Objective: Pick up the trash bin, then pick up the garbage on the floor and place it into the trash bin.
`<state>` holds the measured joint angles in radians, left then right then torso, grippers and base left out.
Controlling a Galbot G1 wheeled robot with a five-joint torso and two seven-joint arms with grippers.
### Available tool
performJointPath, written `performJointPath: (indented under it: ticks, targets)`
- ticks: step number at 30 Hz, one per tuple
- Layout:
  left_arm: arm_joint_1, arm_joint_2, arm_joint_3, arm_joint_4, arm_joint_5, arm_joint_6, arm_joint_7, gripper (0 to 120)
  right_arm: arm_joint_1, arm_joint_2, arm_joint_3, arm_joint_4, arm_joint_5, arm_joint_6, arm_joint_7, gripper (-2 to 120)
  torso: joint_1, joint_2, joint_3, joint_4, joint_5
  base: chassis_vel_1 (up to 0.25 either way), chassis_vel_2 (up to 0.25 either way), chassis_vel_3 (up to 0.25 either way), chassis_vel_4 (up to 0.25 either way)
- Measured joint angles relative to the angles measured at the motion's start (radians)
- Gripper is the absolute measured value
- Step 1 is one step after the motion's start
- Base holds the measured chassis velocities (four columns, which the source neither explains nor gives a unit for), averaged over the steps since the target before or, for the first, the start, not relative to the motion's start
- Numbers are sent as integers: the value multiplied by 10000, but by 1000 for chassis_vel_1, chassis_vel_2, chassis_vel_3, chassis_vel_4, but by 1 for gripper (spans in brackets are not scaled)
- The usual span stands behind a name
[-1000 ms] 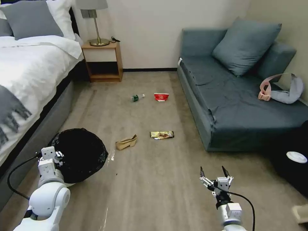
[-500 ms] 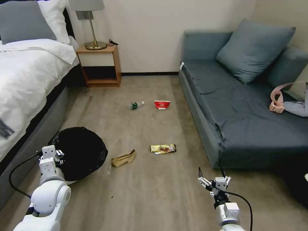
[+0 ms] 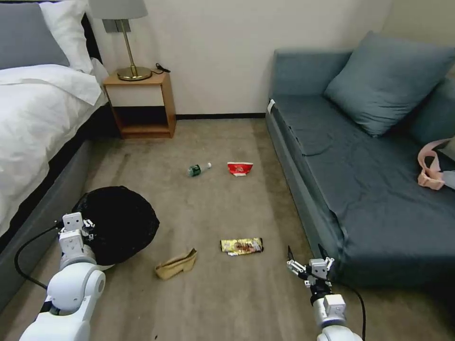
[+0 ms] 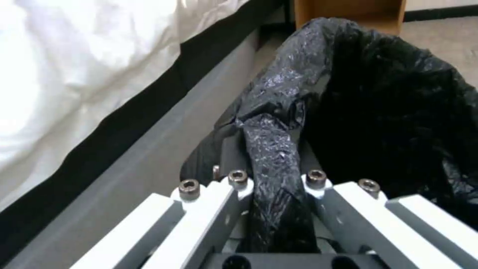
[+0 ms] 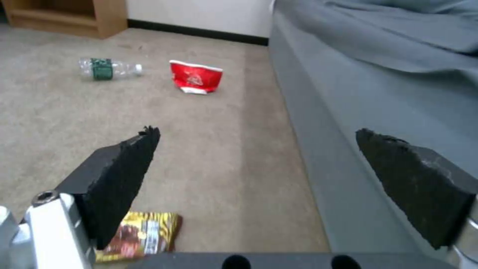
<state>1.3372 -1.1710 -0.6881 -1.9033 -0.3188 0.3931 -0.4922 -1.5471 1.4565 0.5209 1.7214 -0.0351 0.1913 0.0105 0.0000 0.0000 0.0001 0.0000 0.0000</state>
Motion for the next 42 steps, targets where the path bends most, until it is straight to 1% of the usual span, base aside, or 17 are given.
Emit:
performJointPath:
  ticks: [9,12,13,16,17,19,20,23,24,25,28,29,33,36,38,40,42]
  targets:
    - [122,-1,-242,12,13,-134,-3,4,490,-831,-572,-199,-22,-258,-43,100,1,0,2,-1,-1,-130,142,153,-157]
    - [221,94,-458,59,70,-228,37,4,1193,-1947,-1372,-342,458,-677,-234,100,0,0,-1,-1,2,0,0,0,0]
    - [221,94,-458,59,70,-228,37,4,1193,-1947,-1372,-342,458,-677,-234,100,0,0,-1,-1,2,0,0,0,0]
    - [180,311,-718,198,271,-303,125,4,2719,-4153,-2942,-640,1722,-1402,-667,100,0,0,-1,0,-2,0,0,0,0]
    - [180,311,-718,198,271,-303,125,4,2719,-4153,-2942,-640,1722,-1402,-667,100,0,0,-1,0,-2,0,0,0,0]
    - [148,415,-863,239,354,-322,160,4,3940,-4898,-3974,-935,2561,-1673,-1066,100,0,0,-1,0,0,0,0,0,0]
    - [148,415,-863,239,354,-322,160,4,3940,-4898,-3974,-935,2561,-1673,-1066,100,0,0,-1,0,0,0,0,0,0]
    - [190,453,-1055,237,487,-355,256,4,5769,-5333,-5714,-1646,3433,-1861,-1718,100,1,0,0,2,-1,0,0,0,0]
    - [233,453,-1114,233,559,-372,307,4,6342,-5361,-6374,-1930,3700,-1883,-1884,100,0,0,0,2,-2,0,0,0,0]
    - [233,453,-1114,233,559,-372,307,4,6342,-5361,-6374,-1930,3700,-1883,-1884,100,0,0,0,2,-2,0,0,0,0]
    - [306,441,-1239,279,781,-500,456,4,8098,-5182,-8149,-2741,4324,-1843,-2276,100,0,0,0,-1,0,0,0,0,0]
    - [306,441,-1239,279,781,-500,456,4,8098,-5182,-8149,-2741,4324,-1843,-2276,100,0,0,0,-1,0,0,0,0,0]
    - [365,420,-1329,360,972,-771,654,4,9422,-4787,-9727,-3389,4688,-1723,-2766,100,1,-1,1,5,-1,0,0,0,0]
    - [431,244,-1428,358,1077,-909,723,4,10611,-4096,-12041,-4113,4886,-1859,-2766,100,1,-1,1,0,-2,0,0,0,0]
    - [450,202,-1441,348,1083,-914,726,4,10758,-3934,-12340,-4257,4884,-1859,-2810,100,1,0,1,-1,-5,0,0,0,0]
    - [544,95,-1517,296,1098,-964,732,4,11215,-3101,-13361,-4887,4865,-1731,-3106,100,1,-1,1,1,-1,0,0,0,0]
    - [588,80,-1554,278,1100,-1000,745,4,11327,-2801,-13616,-5123,4859,-1670,-3240,100,1,0,1,3,0,0,0,0,0]
